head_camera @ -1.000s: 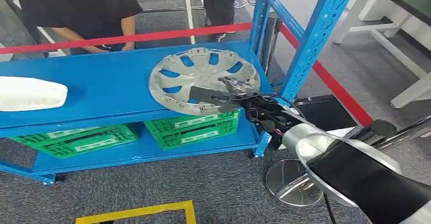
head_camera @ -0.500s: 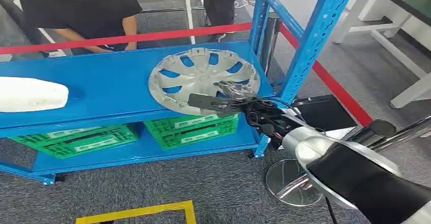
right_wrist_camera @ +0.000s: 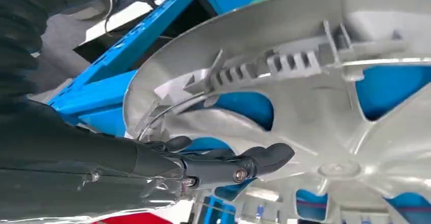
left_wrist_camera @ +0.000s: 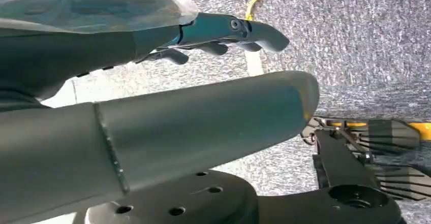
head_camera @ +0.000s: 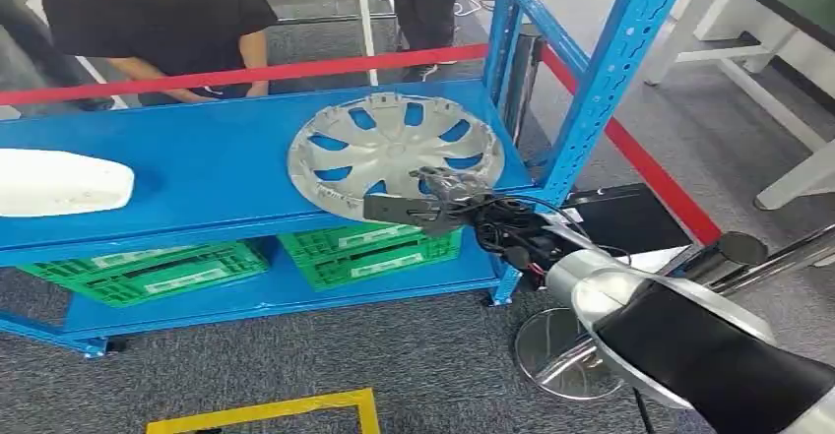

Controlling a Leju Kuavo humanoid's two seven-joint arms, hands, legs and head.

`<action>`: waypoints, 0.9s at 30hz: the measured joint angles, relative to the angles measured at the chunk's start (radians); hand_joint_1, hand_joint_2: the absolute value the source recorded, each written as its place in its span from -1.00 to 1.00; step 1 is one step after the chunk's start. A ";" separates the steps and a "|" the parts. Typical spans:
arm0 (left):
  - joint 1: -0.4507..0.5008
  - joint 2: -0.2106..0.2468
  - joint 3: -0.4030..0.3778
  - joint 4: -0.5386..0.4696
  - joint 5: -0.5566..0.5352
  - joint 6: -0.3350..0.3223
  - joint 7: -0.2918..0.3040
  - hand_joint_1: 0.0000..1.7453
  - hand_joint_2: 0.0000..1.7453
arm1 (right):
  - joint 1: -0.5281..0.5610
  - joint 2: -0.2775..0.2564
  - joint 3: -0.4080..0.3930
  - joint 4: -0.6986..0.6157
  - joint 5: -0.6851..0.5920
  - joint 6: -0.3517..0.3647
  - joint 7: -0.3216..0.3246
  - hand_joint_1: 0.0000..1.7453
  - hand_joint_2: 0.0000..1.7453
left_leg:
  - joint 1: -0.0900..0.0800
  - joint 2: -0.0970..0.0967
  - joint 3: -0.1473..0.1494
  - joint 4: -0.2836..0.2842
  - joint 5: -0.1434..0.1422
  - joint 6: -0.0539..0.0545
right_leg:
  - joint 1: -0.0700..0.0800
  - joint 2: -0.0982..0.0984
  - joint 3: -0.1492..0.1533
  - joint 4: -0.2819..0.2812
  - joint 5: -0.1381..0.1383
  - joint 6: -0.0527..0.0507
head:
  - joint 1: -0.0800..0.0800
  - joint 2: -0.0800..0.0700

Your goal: Take the parts from the cabinet and place them on the table.

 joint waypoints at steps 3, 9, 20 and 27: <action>0.000 0.000 0.000 0.000 0.000 0.000 0.000 -1.00 -1.00 | 0.000 0.000 0.007 0.001 0.000 0.001 0.000 -1.00 1.00 | 0.000 0.000 0.000 0.000 0.000 0.000 | 0.000 0.000 0.000 0.000 0.000 0.000 | 0.000 0.000; 0.000 0.000 -0.003 0.000 0.005 0.000 -0.005 -1.00 -1.00 | 0.000 0.000 0.016 0.002 0.003 0.013 0.002 -1.00 1.00 | 0.000 0.000 0.000 0.000 0.000 0.000 | 0.000 0.000 0.000 0.000 0.000 0.000 | 0.000 0.000; 0.001 0.002 -0.007 0.000 0.009 0.000 -0.007 -1.00 -1.00 | -0.001 0.000 0.032 0.008 0.012 0.016 0.008 -1.00 1.00 | 0.000 0.000 0.000 0.000 0.000 0.000 | 0.000 0.000 0.000 0.000 0.000 0.000 | 0.000 0.000; 0.001 0.002 -0.007 0.000 0.013 0.000 -0.007 -1.00 -1.00 | -0.002 0.000 0.039 0.010 0.014 0.018 0.010 0.72 1.00 | 0.000 0.000 0.000 0.000 0.000 0.000 | 0.000 0.000 0.000 0.000 0.000 0.000 | 0.000 0.000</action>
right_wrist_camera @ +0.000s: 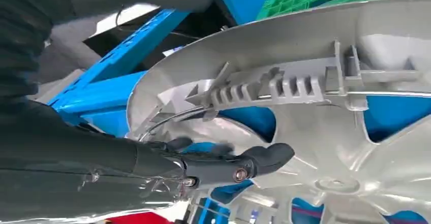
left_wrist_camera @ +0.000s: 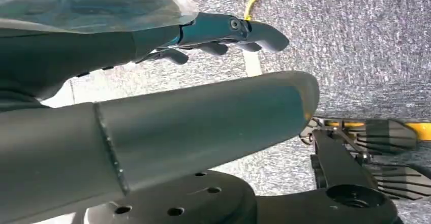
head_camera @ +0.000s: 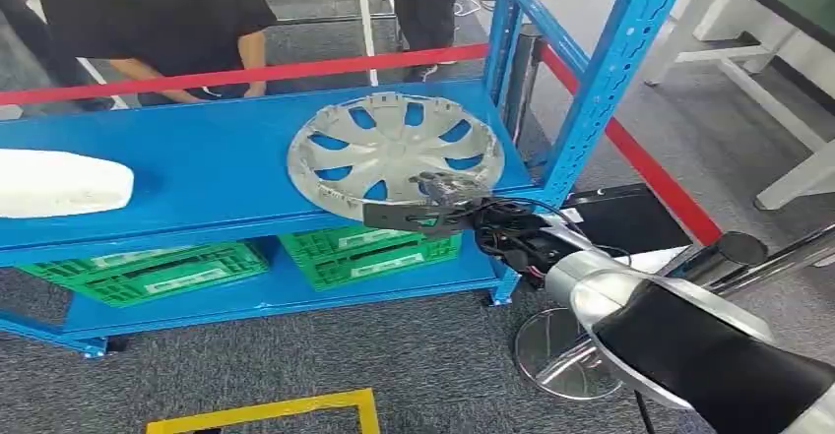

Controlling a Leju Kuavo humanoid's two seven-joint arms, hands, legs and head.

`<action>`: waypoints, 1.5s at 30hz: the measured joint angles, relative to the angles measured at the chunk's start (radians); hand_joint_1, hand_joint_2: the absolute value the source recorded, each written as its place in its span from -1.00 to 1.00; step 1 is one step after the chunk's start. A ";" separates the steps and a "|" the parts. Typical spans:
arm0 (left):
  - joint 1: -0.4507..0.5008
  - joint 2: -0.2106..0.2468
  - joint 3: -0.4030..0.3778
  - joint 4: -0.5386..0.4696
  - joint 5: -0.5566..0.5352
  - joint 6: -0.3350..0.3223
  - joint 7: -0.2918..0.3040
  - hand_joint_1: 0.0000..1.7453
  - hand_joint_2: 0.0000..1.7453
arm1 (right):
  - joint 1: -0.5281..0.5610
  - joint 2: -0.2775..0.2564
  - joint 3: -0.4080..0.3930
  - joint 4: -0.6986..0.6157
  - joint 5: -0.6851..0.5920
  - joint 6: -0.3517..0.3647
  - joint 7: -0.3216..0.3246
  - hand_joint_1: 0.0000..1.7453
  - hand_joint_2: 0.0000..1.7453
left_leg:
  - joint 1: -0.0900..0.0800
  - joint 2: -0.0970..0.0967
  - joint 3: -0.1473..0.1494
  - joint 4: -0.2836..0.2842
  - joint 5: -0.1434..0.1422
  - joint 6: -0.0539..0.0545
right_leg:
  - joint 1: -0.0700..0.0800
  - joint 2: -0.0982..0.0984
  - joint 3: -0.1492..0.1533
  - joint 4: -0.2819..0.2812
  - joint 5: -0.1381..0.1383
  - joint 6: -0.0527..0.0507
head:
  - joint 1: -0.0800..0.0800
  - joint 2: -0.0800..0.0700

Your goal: Take the parts from the cabinet and place them on the table.

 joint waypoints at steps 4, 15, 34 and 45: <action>0.000 0.000 0.000 0.000 0.005 0.000 0.000 -1.00 -1.00 | -0.005 0.000 0.002 0.000 0.002 0.000 0.002 0.72 1.00 | 0.000 0.000 0.000 0.000 0.000 0.000 | 0.000 0.000 0.001 0.000 0.000 0.000 | 0.000 0.000; 0.001 0.000 0.000 0.000 0.006 0.000 0.000 -1.00 -1.00 | -0.003 0.000 0.008 0.005 0.002 0.003 0.002 1.00 1.00 | 0.000 0.000 0.000 0.000 0.000 0.000 | 0.000 0.000 0.000 0.000 0.000 0.000 | 0.000 0.000; 0.006 0.000 -0.002 0.000 0.014 0.000 0.000 -1.00 -1.00 | -0.002 0.000 0.032 0.010 0.002 0.003 0.012 1.00 1.00 | 0.000 -0.002 0.000 0.000 0.000 0.000 | 0.000 -0.002 0.001 0.000 0.000 0.000 | 0.000 0.000; 0.008 0.000 -0.002 0.000 0.025 0.000 0.000 -1.00 -1.00 | 0.002 -0.002 0.036 0.009 -0.006 -0.012 0.019 1.00 1.00 | -0.001 -0.003 0.000 0.000 0.000 0.000 | 0.000 -0.002 0.001 -0.001 0.000 0.000 | 0.000 0.000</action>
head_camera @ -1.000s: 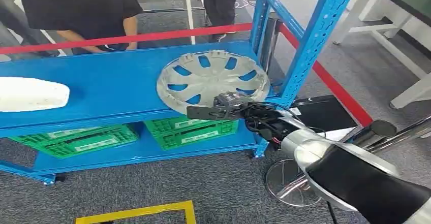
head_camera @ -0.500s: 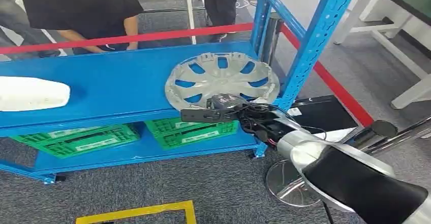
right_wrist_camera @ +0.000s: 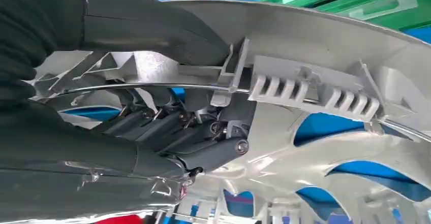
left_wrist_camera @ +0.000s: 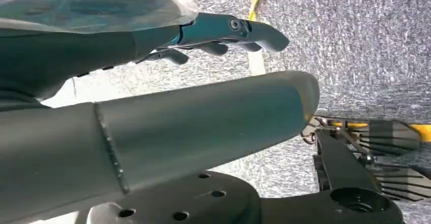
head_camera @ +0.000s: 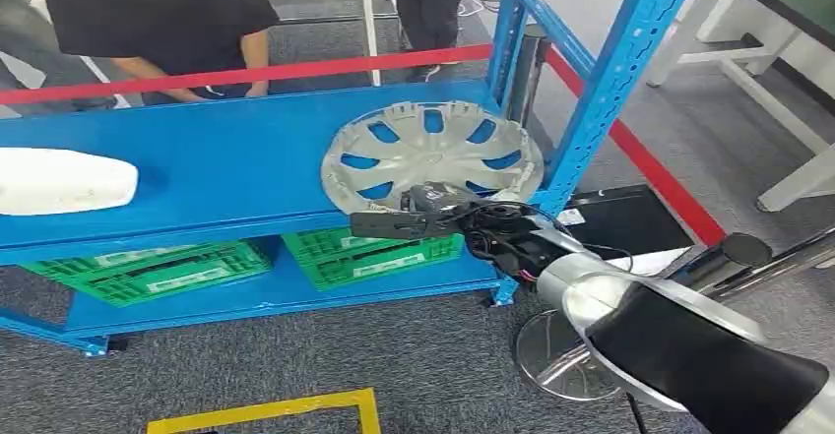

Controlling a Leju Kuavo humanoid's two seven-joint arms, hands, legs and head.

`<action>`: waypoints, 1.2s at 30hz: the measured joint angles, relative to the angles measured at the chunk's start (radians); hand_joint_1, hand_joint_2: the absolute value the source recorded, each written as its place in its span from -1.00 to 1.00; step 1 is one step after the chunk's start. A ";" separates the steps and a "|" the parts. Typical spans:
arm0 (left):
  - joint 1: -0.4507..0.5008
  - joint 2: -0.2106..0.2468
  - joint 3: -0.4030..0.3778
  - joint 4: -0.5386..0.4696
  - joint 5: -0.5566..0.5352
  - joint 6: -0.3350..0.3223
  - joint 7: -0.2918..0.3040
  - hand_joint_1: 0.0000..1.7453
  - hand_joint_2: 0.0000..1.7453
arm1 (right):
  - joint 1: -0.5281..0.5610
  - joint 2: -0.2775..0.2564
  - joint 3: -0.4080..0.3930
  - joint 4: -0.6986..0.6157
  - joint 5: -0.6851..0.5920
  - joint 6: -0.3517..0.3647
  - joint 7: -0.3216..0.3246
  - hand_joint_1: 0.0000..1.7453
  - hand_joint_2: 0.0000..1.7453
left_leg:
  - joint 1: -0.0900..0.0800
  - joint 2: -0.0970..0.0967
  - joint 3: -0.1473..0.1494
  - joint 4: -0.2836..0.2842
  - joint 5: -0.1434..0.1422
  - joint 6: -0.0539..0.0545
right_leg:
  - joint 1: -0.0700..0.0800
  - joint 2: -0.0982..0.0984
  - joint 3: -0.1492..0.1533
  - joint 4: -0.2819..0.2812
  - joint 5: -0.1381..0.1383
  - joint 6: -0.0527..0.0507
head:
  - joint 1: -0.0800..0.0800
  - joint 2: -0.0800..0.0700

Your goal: Take the parts from the cabinet and place them on the table.

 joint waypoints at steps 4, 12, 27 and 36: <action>0.002 0.000 0.000 0.000 0.007 0.004 -0.002 -1.00 1.00 | 0.007 0.000 0.000 -0.004 -0.006 -0.041 -0.002 1.00 1.00 | 0.000 0.000 0.000 0.000 0.000 0.000 | 0.000 0.000 0.000 0.000 0.000 0.000 | 0.000 0.000; 0.002 0.003 0.000 0.000 0.021 -0.014 -0.022 -1.00 1.00 | 0.009 -0.002 -0.002 -0.004 -0.010 -0.066 -0.002 1.00 1.00 | 0.000 -0.002 0.000 0.000 0.000 0.000 | 0.000 -0.002 0.000 0.000 0.000 0.000 | 0.000 0.000; -0.001 0.008 -0.006 0.000 0.046 0.009 -0.025 -1.00 1.00 | 0.017 -0.008 -0.014 -0.007 -0.034 -0.184 -0.064 1.00 1.00 | 0.000 -0.004 -0.001 0.000 0.001 0.001 | 0.000 -0.005 0.002 -0.001 0.000 0.000 | 0.000 0.000; 0.002 0.008 -0.013 0.000 0.055 0.012 -0.033 -1.00 1.00 | 0.032 -0.008 -0.053 -0.032 -0.084 -0.400 -0.182 1.00 1.00 | 0.000 -0.004 -0.001 0.000 0.001 0.001 | 0.000 -0.004 0.001 -0.002 0.000 0.000 | 0.000 0.000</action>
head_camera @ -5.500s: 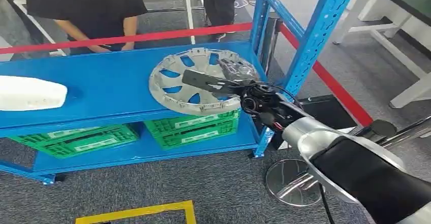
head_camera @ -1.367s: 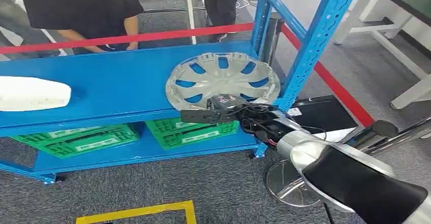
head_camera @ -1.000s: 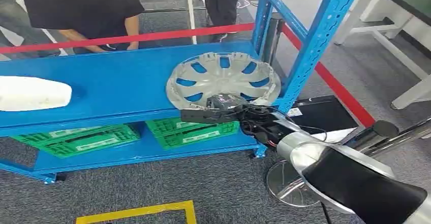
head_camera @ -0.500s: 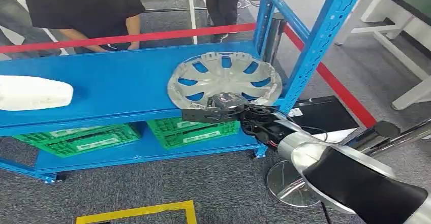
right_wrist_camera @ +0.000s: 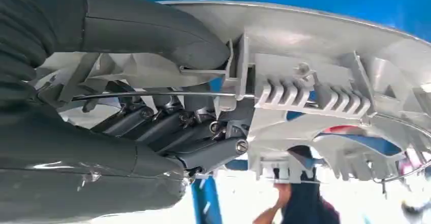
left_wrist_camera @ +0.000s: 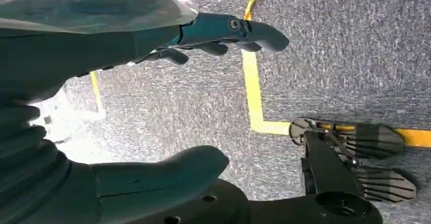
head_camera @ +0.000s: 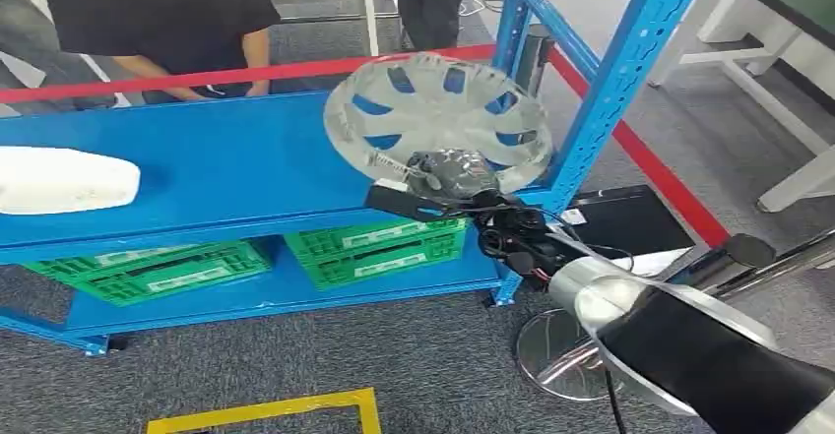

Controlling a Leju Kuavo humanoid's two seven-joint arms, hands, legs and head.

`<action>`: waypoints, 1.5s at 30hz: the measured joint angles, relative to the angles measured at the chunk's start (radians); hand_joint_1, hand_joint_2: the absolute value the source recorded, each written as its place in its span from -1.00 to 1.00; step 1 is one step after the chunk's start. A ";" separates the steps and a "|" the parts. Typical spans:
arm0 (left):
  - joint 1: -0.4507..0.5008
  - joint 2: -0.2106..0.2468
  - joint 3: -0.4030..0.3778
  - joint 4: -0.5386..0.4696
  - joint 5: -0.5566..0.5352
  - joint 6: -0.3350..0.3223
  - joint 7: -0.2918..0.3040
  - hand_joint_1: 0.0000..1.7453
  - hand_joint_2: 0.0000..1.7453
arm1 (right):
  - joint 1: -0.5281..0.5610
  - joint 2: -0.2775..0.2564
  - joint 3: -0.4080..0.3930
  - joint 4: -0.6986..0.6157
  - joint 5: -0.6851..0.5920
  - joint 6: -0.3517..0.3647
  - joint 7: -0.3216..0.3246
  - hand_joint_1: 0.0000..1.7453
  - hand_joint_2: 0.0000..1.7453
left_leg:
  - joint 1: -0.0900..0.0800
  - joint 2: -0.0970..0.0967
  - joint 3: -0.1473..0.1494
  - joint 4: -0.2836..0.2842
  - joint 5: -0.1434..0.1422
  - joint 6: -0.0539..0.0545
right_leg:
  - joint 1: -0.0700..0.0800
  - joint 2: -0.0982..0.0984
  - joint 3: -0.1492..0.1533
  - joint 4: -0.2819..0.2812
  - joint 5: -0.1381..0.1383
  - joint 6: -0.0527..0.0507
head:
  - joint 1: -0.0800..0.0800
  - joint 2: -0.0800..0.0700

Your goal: Take the parts from the cabinet and place them on the table.

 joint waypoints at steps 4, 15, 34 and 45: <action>0.000 0.000 -0.005 0.000 0.008 0.008 -0.001 -1.00 1.00 | 0.001 -0.017 -0.073 -0.090 -0.026 -0.132 -0.042 1.00 1.00 | 0.000 0.001 0.000 0.000 0.000 0.000 | 0.000 0.001 0.000 0.000 0.000 0.000 | 0.000 0.000; 0.005 0.000 -0.012 0.000 0.018 0.009 -0.001 -1.00 1.00 | 0.022 -0.037 -0.161 -0.211 -0.071 -0.181 -0.073 1.00 1.00 | 0.000 0.003 0.001 0.000 0.000 0.000 | 0.000 0.003 -0.001 0.000 0.000 0.000 | 0.000 0.000; 0.006 0.000 -0.029 0.000 0.034 0.009 -0.001 -1.00 1.00 | 0.045 -0.045 -0.218 -0.303 -0.234 -0.121 -0.219 1.00 1.00 | 0.000 0.003 0.000 0.000 0.000 0.000 | 0.000 0.003 -0.001 0.000 0.000 0.000 | 0.000 0.000; 0.004 -0.003 -0.060 0.000 0.054 0.005 -0.001 -1.00 1.00 | 0.046 -0.041 -0.258 -0.413 -0.753 0.365 -0.461 1.00 1.00 | 0.000 0.004 0.000 -0.001 0.000 0.000 | 0.000 0.004 -0.001 0.000 0.000 0.000 | 0.000 0.000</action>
